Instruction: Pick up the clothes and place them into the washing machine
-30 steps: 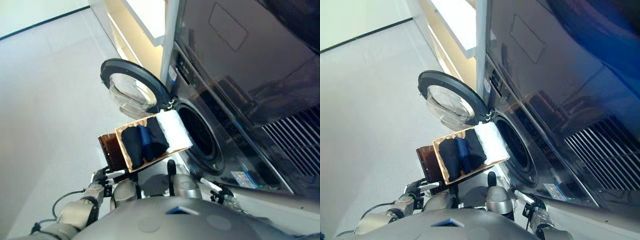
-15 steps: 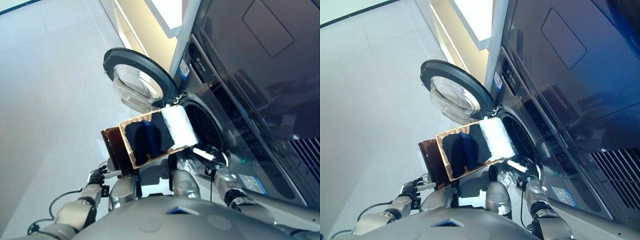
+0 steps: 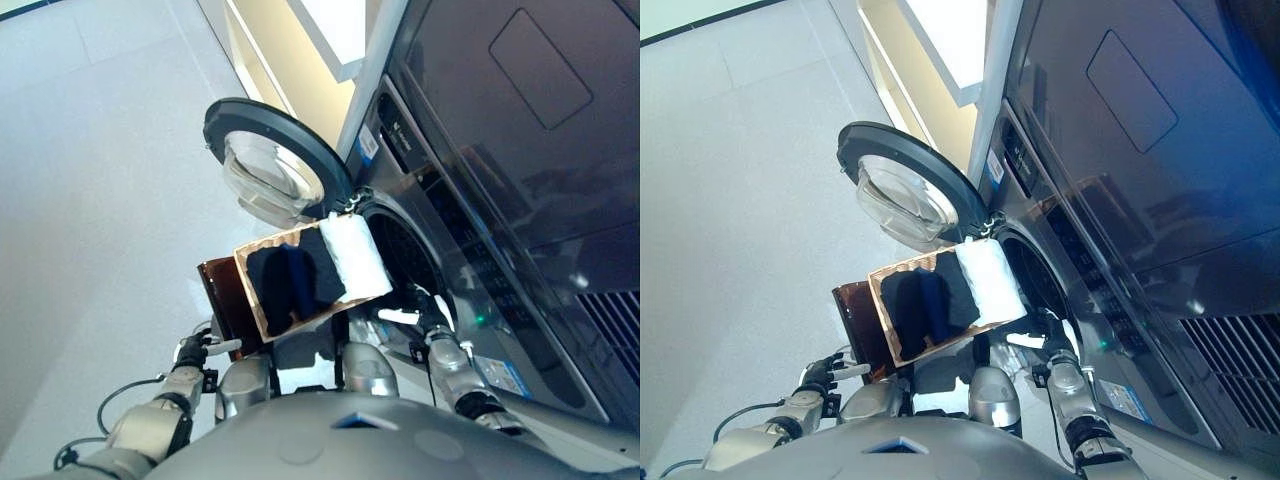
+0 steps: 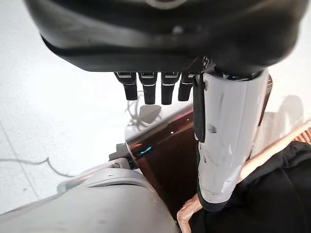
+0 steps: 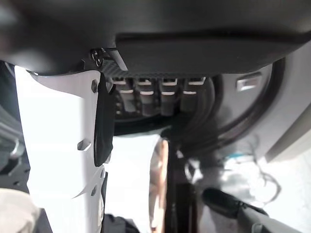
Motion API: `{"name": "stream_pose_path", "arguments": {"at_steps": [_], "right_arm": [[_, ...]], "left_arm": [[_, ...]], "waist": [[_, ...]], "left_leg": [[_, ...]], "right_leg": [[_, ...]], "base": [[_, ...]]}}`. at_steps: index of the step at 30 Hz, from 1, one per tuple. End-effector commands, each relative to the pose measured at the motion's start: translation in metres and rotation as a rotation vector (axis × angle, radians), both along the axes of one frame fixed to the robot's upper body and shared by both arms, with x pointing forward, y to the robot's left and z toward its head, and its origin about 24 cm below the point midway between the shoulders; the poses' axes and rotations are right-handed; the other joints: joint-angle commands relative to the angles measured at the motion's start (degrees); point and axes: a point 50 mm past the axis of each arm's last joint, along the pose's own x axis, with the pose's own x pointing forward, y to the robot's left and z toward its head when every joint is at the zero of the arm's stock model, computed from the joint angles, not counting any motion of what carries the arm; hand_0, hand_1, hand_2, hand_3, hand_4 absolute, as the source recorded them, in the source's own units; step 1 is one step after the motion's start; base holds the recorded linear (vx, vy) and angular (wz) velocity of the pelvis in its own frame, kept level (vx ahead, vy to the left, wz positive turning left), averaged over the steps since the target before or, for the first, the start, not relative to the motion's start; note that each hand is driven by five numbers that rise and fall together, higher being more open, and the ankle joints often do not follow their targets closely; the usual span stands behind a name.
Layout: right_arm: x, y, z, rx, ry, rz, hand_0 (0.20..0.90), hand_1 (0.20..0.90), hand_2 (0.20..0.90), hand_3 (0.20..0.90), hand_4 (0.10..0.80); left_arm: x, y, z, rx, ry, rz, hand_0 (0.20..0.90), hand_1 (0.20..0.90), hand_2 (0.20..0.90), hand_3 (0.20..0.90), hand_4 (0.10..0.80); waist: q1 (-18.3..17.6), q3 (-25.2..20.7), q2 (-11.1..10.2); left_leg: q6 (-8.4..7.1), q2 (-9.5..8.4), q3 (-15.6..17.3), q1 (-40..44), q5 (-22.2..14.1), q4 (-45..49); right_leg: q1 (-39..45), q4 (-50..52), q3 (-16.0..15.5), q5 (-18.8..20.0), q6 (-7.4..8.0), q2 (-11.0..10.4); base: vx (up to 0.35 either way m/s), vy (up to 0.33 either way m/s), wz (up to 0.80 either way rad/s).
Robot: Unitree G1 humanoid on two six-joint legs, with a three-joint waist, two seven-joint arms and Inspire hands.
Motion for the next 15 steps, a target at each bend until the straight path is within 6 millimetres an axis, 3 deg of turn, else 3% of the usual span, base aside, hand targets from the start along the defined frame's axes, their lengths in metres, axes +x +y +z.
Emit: {"name": "stream_pose_path", "arguments": {"at_steps": [1, 5, 15], "right_arm": [[0.096, -0.011, 0.059, -0.094, -0.329, 0.063, 0.9, 0.9, 0.9, 0.9, 0.8], [0.094, 0.003, 0.054, -0.08, -0.315, 0.081, 0.9, 0.9, 0.9, 0.9, 0.8], [0.114, 0.024, 0.067, -0.001, -0.413, 0.0, 0.9, 0.9, 0.9, 0.9, 0.8]], "left_arm": [[0.013, -0.003, 0.003, 0.033, -0.032, -0.019, 0.9, 0.9, 0.9, 0.9, 0.8], [0.013, -0.005, 0.002, 0.037, -0.031, -0.02, 0.9, 0.9, 0.9, 0.9, 0.8], [0.029, -0.007, 0.007, 0.069, -0.093, -0.001, 0.9, 0.9, 0.9, 0.9, 0.8]], "waist": [[2.6, -1.0, 0.3], [2.9, 0.2, 0.2], [3.3, 3.2, 0.8]], "left_leg": [[-3.26, 1.82, -0.3, -4.6, 0.0, 3.7], [-2.59, 1.11, -0.8, -6.5, -0.8, 5.7], [-1.44, -0.3, -0.5, -12.2, -2.3, 10.5]], "right_leg": [[-2.8, 5.0, -0.2, -3.0, 2.31, -2.3], [-3.3, 5.2, -0.6, -2.6, 2.43, -2.9], [-7.5, 6.2, -0.1, -0.7, 2.78, -4.3]], "base": [[-0.057, 0.027, 0.13], [-0.026, 0.047, 0.17], [-0.049, 0.057, 0.01]]}}
